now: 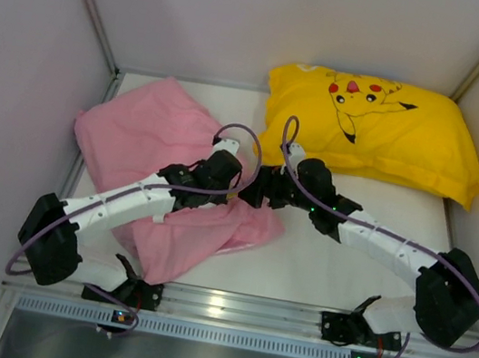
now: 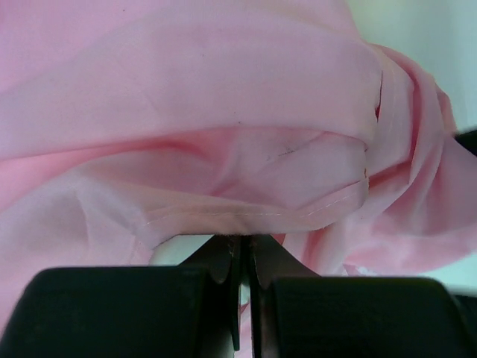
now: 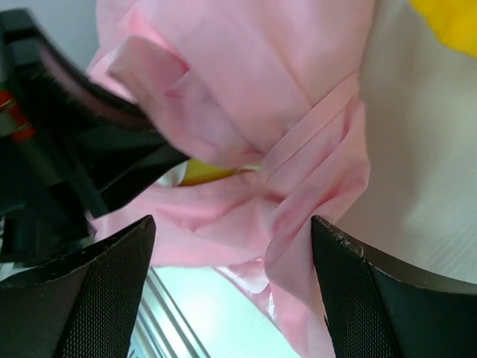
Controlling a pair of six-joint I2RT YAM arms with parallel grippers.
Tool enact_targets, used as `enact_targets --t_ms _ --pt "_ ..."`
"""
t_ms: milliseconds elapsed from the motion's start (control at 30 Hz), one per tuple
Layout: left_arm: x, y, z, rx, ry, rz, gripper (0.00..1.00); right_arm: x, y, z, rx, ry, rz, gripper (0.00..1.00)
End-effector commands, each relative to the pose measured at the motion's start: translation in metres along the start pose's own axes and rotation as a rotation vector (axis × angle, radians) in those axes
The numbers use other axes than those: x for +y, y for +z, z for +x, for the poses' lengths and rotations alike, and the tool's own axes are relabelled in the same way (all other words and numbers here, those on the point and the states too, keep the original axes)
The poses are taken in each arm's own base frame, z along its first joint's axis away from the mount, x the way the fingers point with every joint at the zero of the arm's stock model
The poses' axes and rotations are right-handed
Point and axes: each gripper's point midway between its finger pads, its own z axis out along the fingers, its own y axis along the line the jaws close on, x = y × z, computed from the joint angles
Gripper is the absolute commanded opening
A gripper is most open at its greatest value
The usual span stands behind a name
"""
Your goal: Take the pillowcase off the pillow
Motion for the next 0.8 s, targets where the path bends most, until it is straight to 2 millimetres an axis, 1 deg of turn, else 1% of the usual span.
enact_targets --t_ms 0,67,100,133,200,233,300,333,400,433,467,500,533,600,633,667,733,767 --pt "-0.022 -0.022 -0.020 -0.059 -0.081 0.145 0.00 -0.020 0.009 -0.003 0.008 -0.032 0.135 0.80" --pt "-0.023 -0.030 -0.021 -0.068 -0.092 0.170 0.00 -0.019 0.014 -0.005 0.004 -0.047 0.150 0.80" --pt "-0.025 -0.033 -0.019 -0.063 -0.096 0.194 0.00 -0.022 0.017 -0.004 0.000 -0.057 0.180 0.80" --pt "-0.025 -0.038 -0.018 -0.066 -0.098 0.213 0.00 -0.019 0.020 -0.010 -0.016 -0.068 0.185 0.80" --pt "-0.027 -0.045 -0.016 -0.066 -0.106 0.247 0.00 -0.028 0.023 -0.005 0.007 -0.076 0.241 0.80" --pt "-0.028 -0.046 -0.010 -0.053 -0.104 0.260 0.00 -0.028 0.024 -0.009 0.003 -0.080 0.249 0.79" --pt "-0.026 -0.051 -0.004 -0.043 -0.110 0.273 0.00 -0.033 0.026 -0.009 0.000 -0.085 0.276 0.78" --pt "-0.025 -0.056 -0.004 -0.050 -0.116 0.285 0.00 -0.035 0.027 -0.010 -0.004 -0.088 0.289 0.77" --pt "-0.023 -0.059 0.003 -0.038 -0.119 0.296 0.00 -0.041 0.027 -0.012 -0.014 -0.088 0.319 0.72" --pt "-0.022 -0.064 0.004 -0.038 -0.118 0.306 0.00 -0.041 0.026 -0.013 -0.018 -0.091 0.324 0.66" --pt "-0.021 -0.065 0.009 -0.028 -0.120 0.310 0.00 -0.042 0.026 -0.014 -0.023 -0.096 0.331 0.62" --pt "-0.020 -0.066 0.010 -0.027 -0.124 0.308 0.00 -0.041 0.024 -0.017 -0.038 -0.102 0.339 0.55" --pt "-0.017 -0.068 0.012 -0.022 -0.125 0.304 0.00 -0.043 0.022 -0.018 -0.042 -0.106 0.350 0.41" --pt "-0.015 -0.070 0.016 -0.013 -0.131 0.305 0.00 -0.044 0.016 -0.026 -0.074 -0.113 0.373 0.23" --pt "-0.014 -0.072 0.017 -0.016 -0.132 0.310 0.00 -0.045 0.014 -0.029 -0.082 -0.119 0.381 0.15" --pt "-0.014 -0.072 0.019 -0.015 -0.132 0.311 0.00 -0.045 0.012 -0.031 -0.086 -0.128 0.389 0.04" --pt "-0.011 -0.070 0.025 -0.005 -0.129 0.305 0.00 -0.046 0.007 -0.037 -0.093 -0.144 0.411 0.00" --pt "-0.010 -0.069 0.029 0.004 -0.126 0.300 0.00 -0.045 0.006 -0.040 -0.098 -0.148 0.413 0.00"
